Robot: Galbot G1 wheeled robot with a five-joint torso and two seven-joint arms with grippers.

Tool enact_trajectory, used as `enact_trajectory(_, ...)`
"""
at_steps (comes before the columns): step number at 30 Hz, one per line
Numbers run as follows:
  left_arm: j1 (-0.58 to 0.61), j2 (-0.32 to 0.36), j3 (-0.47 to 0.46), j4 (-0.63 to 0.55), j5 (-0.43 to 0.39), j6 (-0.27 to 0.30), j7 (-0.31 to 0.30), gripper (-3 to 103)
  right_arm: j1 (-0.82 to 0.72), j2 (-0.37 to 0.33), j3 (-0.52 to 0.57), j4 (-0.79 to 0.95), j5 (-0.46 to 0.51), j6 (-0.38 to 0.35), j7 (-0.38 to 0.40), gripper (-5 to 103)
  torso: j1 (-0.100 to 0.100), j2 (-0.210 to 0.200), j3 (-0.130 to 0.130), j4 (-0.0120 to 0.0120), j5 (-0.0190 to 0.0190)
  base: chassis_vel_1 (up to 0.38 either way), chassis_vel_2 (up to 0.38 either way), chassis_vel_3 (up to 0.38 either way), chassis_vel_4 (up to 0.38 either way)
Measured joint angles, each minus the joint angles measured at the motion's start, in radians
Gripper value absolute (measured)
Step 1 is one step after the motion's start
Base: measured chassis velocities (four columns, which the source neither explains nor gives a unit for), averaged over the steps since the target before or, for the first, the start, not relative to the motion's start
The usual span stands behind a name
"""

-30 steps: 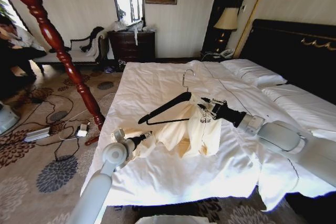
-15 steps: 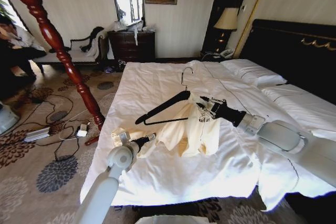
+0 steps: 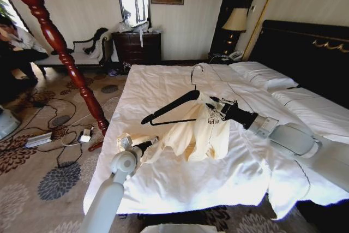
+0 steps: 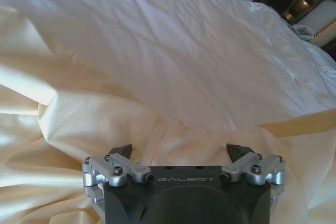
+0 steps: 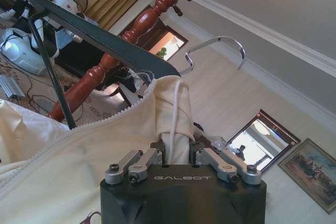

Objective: Pick up the clothes from the bed and hang them on the clothes hanger.

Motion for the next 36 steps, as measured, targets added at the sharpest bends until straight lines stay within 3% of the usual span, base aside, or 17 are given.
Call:
enact_trajectory(1,0.001,-0.008,0.0,0.005,0.003,-0.001,0.0,103,0.0,0.001,0.0,0.0,0.0,0.001,0.0,22,0.0,0.0,0.0,0.0,0.0,0.0,0.0,0.0,0.0)
enact_trajectory(6,-0.001,-0.013,-0.004,0.017,0.008,-0.011,0.005,90,-0.001,0.003,0.0,-0.001,0.0,0.001,0.004,22,0.0,0.0,0.0,0.0,0.0,0.0,0.0,0.0,0.0)
enact_trajectory(10,0.004,-0.007,-0.011,0.019,0.002,-0.017,-0.001,68,-0.002,0.001,0.0,0.0,0.001,0.001,0.012,22,0.0,0.0,0.0,0.0,0.0,0.0,0.0,0.0,0.0)
enact_trajectory(12,0.005,-0.006,-0.013,0.02,0.0,-0.017,-0.001,68,-0.002,0.0,0.0,0.001,0.001,0.0,0.013,22,0.0,0.0,0.0,0.0,0.0,0.0,0.0,0.0,0.0)
enact_trajectory(19,0.019,-0.011,-0.021,0.03,-0.021,-0.018,0.001,36,0.0,-0.006,0.0,0.001,0.008,-0.002,0.018,22,0.0,0.0,0.0,0.0,0.0,0.0,0.0,0.0,0.0)
enact_trajectory(22,0.025,-0.01,-0.026,0.025,-0.021,-0.021,0.004,30,-0.003,-0.006,0.0,0.002,0.008,-0.003,0.019,22,0.0,0.0,0.0,0.0,-0.0001,0.0,0.0,0.0,0.0)
enact_trajectory(27,0.031,0.01,-0.037,0.004,-0.02,-0.03,0.015,9,-0.008,-0.004,-0.001,-0.004,0.007,-0.005,0.027,22,0.0,0.0,0.0,0.0,0.0,0.0,0.0,0.0,0.0)
enact_trajectory(32,0.037,0.03,-0.046,-0.018,-0.022,-0.033,0.023,0,-0.009,-0.002,-0.004,-0.015,0.005,-0.006,0.03,22,0.0,0.0,0.0,0.0001,0.0,0.0,0.0,0.0,0.0)
enact_trajectory(36,0.039,0.047,-0.053,-0.04,-0.008,-0.052,0.049,0,-0.016,0.003,-0.008,-0.024,0.005,-0.012,0.036,22,0.0,0.0,0.0,0.0,-0.0001,0.0,0.0,0.0,0.0)
